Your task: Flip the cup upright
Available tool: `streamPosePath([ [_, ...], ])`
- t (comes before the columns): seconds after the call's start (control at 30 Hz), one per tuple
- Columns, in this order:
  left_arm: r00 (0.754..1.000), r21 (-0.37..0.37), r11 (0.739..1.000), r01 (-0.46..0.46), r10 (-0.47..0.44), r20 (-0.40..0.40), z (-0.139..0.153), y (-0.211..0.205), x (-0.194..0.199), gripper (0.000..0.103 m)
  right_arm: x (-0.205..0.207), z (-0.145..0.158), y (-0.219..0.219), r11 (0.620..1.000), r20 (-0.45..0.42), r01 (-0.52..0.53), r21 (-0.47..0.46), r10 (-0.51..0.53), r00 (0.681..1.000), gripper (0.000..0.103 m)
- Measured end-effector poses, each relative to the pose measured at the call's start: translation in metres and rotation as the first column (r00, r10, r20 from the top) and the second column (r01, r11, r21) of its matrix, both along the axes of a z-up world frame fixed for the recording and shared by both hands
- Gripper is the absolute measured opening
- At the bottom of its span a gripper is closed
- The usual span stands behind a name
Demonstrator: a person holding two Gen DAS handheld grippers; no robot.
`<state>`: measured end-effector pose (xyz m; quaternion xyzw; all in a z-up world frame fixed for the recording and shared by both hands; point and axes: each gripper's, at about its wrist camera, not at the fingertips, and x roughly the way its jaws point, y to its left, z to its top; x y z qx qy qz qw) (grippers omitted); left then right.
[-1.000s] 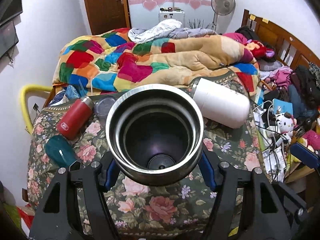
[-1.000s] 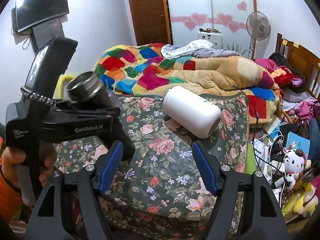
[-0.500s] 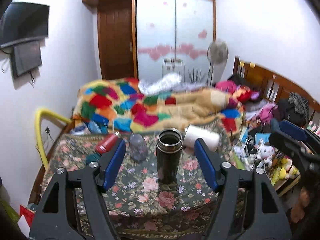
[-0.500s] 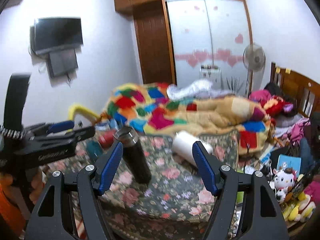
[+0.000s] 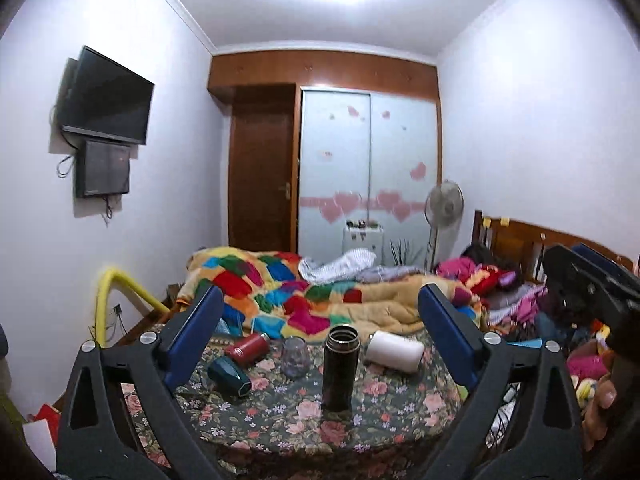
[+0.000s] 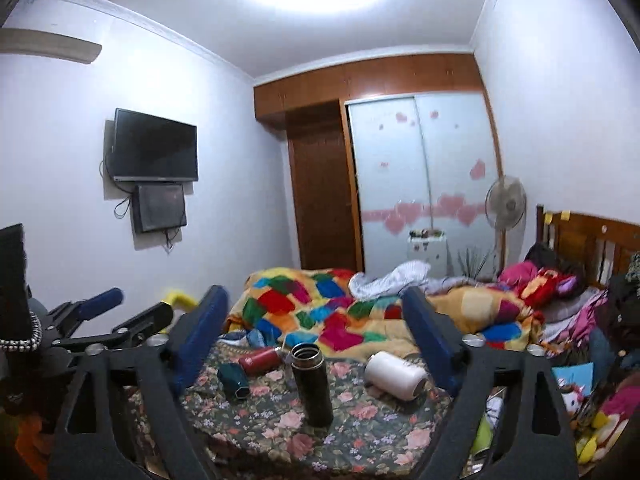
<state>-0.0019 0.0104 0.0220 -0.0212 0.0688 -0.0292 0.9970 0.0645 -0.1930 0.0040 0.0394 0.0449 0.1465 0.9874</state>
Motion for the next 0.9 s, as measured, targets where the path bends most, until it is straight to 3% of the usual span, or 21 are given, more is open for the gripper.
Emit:
streamPosePath([
  [0.03,1.0,-0.005,1.0,-0.004,0.004,0.01,0.0,0.001,-0.004,0.102,-0.003,-0.001,0.001,1.0,0.014,0.013,-0.002,-0.013,1.0,0.103],
  [0.43,0.999,-0.012,0.999,-0.035,0.036,0.031,-0.004,0.0,-0.024,0.102,-0.003,-0.011,0.015,0.998,0.018,0.014,-0.063,-0.013,1.0,0.103],
  [0.9,0.998,0.006,0.999,-0.046,0.046,0.037,-0.005,-0.004,-0.023,0.102,-0.016,-0.014,0.006,0.999,0.002,0.008,-0.052,-0.008,1.0,0.103],
])
